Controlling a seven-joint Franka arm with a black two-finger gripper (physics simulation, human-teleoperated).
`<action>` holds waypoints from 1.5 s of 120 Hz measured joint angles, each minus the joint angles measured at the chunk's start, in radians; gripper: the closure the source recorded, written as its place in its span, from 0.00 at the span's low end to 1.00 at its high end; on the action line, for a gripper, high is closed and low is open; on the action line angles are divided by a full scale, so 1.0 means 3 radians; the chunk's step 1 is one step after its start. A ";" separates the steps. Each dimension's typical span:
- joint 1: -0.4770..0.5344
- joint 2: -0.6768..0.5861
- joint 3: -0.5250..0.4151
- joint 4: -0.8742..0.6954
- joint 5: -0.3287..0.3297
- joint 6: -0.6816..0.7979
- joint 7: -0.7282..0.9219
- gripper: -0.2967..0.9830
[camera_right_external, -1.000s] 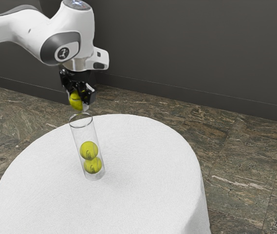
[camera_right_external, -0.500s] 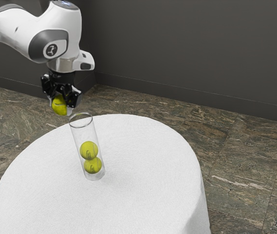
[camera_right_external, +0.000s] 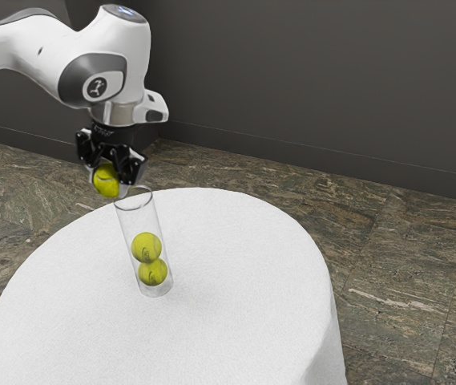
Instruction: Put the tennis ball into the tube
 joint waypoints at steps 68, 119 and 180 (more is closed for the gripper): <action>0.0207 0.0146 -0.0048 0.0030 0.0019 0.0219 -0.0045 0.54; 0.0323 0.0155 -0.0272 0.0091 0.0092 0.0283 -0.0061 0.54; 0.0109 0.0188 -0.0143 0.0067 -0.0333 0.0425 -0.0033 0.29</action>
